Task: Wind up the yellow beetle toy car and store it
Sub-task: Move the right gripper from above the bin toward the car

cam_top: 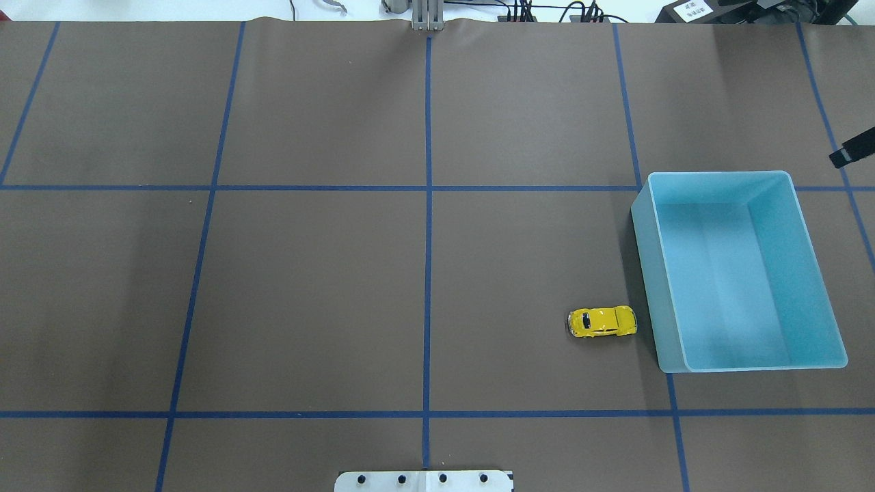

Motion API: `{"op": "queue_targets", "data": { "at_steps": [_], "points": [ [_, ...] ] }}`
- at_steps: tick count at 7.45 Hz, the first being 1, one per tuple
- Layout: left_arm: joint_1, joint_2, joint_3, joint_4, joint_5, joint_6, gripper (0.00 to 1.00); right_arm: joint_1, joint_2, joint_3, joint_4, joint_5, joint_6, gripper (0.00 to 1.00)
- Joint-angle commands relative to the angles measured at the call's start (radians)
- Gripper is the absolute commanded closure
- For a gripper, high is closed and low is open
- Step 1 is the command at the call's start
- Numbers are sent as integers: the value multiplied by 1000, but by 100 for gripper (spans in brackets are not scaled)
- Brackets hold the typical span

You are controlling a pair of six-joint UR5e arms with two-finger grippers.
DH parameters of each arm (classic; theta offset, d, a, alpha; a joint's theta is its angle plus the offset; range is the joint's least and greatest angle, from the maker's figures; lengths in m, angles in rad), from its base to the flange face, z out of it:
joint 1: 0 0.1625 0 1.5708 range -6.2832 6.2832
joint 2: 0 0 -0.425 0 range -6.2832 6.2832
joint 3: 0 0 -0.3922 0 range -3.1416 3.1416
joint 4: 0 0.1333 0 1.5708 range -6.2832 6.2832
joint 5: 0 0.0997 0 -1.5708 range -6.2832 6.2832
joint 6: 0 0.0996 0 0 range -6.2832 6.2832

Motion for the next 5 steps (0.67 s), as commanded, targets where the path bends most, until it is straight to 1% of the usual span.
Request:
{"op": "queue_targets", "data": {
  "at_steps": [1, 2, 3, 4, 5],
  "points": [
    [-8, 6, -8, 22, -3, 0, 0, -183, 27, 135, 6, 13, -18, 0],
    [-8, 9, -8, 22, -4, 0, 0, -291, 33, 221, 6, -54, -19, 0],
    [-8, 10, -7, 21, -6, 0, 0, -384, 32, 276, 7, -82, -21, 0],
    [-8, 16, 0, 12, -6, 1, 0, -483, 28, 315, 16, -136, -56, 0],
    [-8, 30, -2, 5, -6, 8, 0, -532, 3, 315, 64, -196, -155, 0]
  ]
}}
